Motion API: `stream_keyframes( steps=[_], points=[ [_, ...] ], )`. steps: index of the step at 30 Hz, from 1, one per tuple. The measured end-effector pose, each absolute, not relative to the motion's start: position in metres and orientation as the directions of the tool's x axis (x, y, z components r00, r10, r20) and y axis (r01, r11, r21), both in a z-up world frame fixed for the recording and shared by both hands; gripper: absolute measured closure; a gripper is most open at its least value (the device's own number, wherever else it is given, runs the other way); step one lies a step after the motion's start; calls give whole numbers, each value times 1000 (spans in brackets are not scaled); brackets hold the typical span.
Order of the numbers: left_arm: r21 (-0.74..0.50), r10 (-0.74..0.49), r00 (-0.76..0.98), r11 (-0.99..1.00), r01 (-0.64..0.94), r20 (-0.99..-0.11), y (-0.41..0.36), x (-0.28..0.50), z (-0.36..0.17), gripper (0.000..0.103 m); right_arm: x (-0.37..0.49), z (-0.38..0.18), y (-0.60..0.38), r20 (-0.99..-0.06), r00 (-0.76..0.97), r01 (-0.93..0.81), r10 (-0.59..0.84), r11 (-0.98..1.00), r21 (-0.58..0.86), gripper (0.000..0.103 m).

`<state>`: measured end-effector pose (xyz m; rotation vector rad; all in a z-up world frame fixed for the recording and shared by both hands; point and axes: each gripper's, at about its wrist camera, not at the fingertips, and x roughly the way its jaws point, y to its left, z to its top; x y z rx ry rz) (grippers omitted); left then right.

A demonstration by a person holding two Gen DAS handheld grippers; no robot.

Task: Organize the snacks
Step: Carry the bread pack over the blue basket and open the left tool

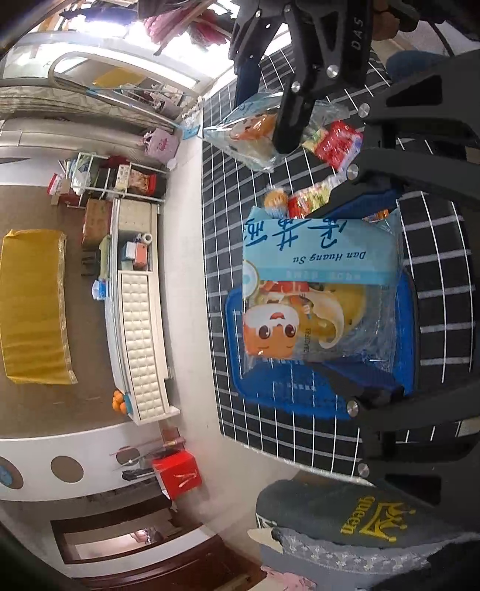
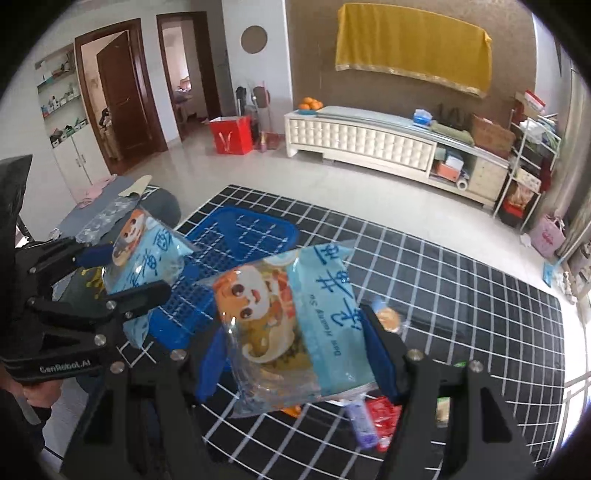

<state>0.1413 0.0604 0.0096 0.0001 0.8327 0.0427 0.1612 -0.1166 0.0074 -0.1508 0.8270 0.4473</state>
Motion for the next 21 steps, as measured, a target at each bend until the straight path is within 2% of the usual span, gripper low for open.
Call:
stream_keyframes(
  steps=[9,14,21],
  points=[
    [53,54,642,998,-20,-765,99,151,-3,38,175,-10,-66,-772,545,-451,328,890,60,31],
    [-28,-20,597,1000,-5,-802,128,174,-21,38,191,-21,-45,-794,515,-457,324,887,65,31],
    [-46,-22,573,999,-27,-819,157,212,-40,38,229,-39,-28,-830,475,-448,292,892,58,31]
  ],
)
